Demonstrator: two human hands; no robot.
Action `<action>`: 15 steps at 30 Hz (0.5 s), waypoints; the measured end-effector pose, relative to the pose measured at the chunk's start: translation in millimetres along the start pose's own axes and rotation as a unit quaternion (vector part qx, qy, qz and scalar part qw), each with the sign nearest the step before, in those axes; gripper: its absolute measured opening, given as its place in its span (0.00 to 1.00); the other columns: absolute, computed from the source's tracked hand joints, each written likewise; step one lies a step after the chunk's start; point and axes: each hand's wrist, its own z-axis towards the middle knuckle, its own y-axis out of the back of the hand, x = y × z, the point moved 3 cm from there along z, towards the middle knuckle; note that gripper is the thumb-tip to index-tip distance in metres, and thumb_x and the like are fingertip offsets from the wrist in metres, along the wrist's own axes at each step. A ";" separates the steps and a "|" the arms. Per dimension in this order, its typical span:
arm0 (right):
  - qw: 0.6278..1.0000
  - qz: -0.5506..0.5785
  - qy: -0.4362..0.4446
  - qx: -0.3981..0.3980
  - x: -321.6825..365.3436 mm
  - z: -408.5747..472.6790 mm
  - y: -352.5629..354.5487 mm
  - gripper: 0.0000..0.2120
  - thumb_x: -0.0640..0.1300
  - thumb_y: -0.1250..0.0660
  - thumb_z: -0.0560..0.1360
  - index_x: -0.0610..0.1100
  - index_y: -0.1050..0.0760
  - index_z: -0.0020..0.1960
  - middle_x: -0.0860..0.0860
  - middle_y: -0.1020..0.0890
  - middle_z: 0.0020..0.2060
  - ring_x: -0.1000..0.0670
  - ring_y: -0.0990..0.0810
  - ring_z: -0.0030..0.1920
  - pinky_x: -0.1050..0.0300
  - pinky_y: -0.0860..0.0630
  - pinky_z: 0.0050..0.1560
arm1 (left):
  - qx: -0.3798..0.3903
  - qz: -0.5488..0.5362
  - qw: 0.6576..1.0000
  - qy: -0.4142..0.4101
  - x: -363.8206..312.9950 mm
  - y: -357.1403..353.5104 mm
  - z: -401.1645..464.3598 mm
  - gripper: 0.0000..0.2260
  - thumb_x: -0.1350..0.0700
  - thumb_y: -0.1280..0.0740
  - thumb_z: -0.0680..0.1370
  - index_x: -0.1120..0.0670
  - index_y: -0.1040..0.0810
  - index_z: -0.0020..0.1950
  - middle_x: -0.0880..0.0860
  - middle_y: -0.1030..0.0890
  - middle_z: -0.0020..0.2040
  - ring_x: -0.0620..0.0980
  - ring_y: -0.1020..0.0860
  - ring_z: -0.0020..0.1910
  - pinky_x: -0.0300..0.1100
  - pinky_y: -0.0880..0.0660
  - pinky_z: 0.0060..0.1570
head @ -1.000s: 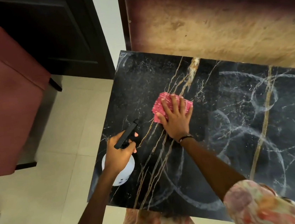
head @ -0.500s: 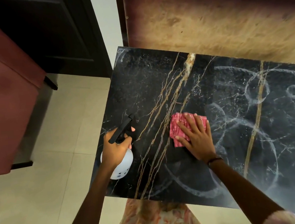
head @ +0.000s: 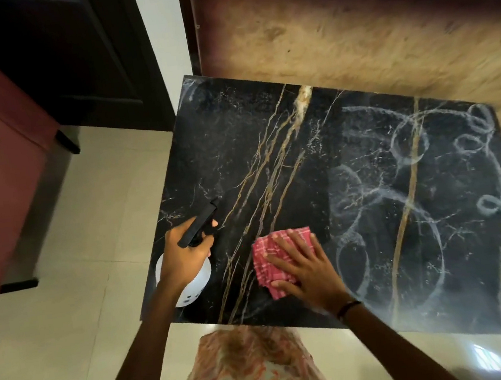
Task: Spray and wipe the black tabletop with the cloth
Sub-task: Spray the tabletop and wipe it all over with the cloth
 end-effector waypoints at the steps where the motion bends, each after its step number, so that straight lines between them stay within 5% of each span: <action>1: 1.000 -0.006 -0.016 0.007 -16.7 -6.0 0.7 0.30 0.68 0.54 0.78 0.59 0.49 0.77 0.49 0.44 0.77 0.41 0.51 0.77 0.33 0.50 0.72 | 0.005 0.003 1.000 0.003 4.0 1.2 -4.9 0.12 0.72 0.35 0.72 0.56 0.19 0.45 0.50 0.24 0.25 0.44 0.24 0.25 0.29 0.26 0.33; 7: 0.991 0.024 -0.129 0.027 -29.2 34.6 11.7 0.31 0.68 0.58 0.77 0.58 0.49 0.77 0.48 0.47 0.78 0.39 0.52 0.77 0.32 0.55 0.72 | -0.005 0.017 1.000 0.020 22.9 8.4 -37.2 0.13 0.71 0.34 0.72 0.53 0.20 0.41 0.47 0.21 0.28 0.44 0.22 0.28 0.26 0.26 0.35; 15: 0.998 0.053 0.013 0.012 79.1 17.9 -6.4 0.27 0.67 0.49 0.78 0.57 0.38 0.73 0.46 0.39 0.75 0.38 0.45 0.75 0.27 0.47 0.70 | -0.031 0.021 0.999 0.015 29.8 6.0 -69.3 0.19 0.71 0.34 0.72 0.47 0.25 0.33 0.44 0.21 0.27 0.45 0.22 0.30 0.27 0.26 0.37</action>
